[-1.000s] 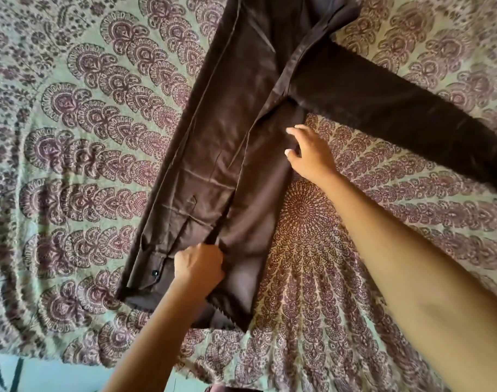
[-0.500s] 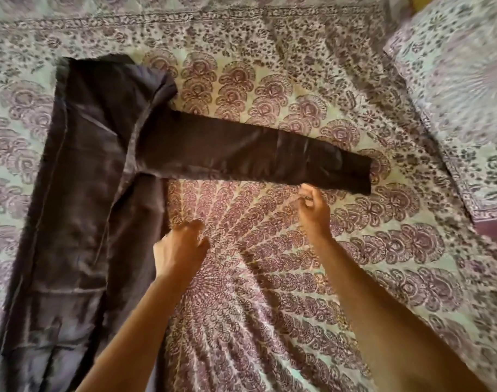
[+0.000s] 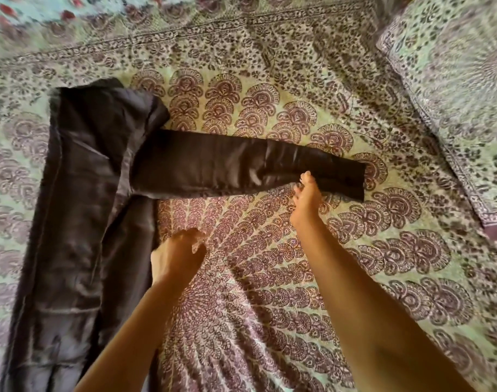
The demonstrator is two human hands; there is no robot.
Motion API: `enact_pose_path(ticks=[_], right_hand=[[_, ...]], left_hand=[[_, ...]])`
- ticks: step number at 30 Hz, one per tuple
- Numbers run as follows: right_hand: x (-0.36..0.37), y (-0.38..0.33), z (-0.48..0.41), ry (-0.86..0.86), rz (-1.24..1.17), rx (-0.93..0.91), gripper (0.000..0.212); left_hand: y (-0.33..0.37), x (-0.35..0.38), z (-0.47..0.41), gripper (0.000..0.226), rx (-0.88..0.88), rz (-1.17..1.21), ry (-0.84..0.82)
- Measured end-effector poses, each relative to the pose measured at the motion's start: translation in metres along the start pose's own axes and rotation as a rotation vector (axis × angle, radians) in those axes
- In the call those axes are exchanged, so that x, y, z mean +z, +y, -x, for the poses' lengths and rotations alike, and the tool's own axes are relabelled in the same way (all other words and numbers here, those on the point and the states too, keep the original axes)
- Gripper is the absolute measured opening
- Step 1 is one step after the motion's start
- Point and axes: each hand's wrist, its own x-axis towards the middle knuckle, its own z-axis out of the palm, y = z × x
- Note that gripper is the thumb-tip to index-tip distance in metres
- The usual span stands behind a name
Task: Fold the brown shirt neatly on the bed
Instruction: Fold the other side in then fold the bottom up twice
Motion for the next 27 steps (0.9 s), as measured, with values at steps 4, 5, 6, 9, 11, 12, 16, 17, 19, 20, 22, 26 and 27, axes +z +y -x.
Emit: enact_pose_path(ticks=[4, 5, 6, 9, 11, 12, 16, 17, 19, 20, 22, 26, 27], right_hand=[[0.037, -0.010, 0.033, -0.229, 0.488, -0.577, 0.052], [0.052, -0.010, 0.046, -0.327, 0.616, -0.698, 0.057], [0.067, -0.008, 0.060, -0.425, 0.707, -0.790, 0.062], [0.113, 0.012, 0.099, -0.742, 0.982, -1.110, 0.063], [0.146, 0.039, 0.126, -0.869, 1.220, -1.370, 0.054], [0.161, 0.052, 0.142, -0.901, 1.304, -1.463, 0.050], [0.204, 0.103, 0.192, -0.986, 1.445, -1.680, 0.049], [0.212, 0.114, 0.202, -1.012, 1.446, -1.726, 0.050], [0.223, 0.132, 0.217, -1.073, 1.408, -1.737, 0.053], [0.228, 0.141, 0.223, -1.076, 1.363, -1.721, 0.052], [0.235, 0.157, 0.228, -0.976, 1.240, -1.643, 0.045], [0.247, 0.182, 0.207, -0.550, 1.364, -1.408, 0.057], [0.252, 0.188, 0.201, -0.488, 1.442, -1.316, 0.063]], left_hand=[[-0.012, -0.029, -0.012, 0.012, -0.126, 0.226, 0.050], [-0.016, -0.040, -0.020, 0.014, -0.176, 0.315, 0.108], [-0.019, -0.051, -0.028, 0.021, -0.224, 0.405, 0.175], [-0.037, -0.087, -0.053, 0.029, -0.270, 0.875, 0.276], [-0.056, -0.115, -0.060, 0.040, -0.219, 1.226, 0.198], [-0.069, -0.128, -0.063, 0.042, -0.199, 1.307, 0.163], [-0.137, -0.152, -0.072, 0.035, -0.397, 1.395, 0.207], [-0.157, -0.154, -0.072, 0.022, -0.430, 1.410, 0.229], [-0.196, -0.159, -0.074, 0.023, -0.504, 1.430, 0.279], [-0.217, -0.167, -0.075, 0.027, -0.534, 1.456, 0.315], [-0.261, -0.188, -0.081, 0.025, -0.539, 1.485, 0.430], [-0.347, -0.233, -0.100, 0.027, -0.528, 1.227, 0.885], [-0.366, -0.243, -0.104, 0.026, -0.533, 1.149, 0.975]])
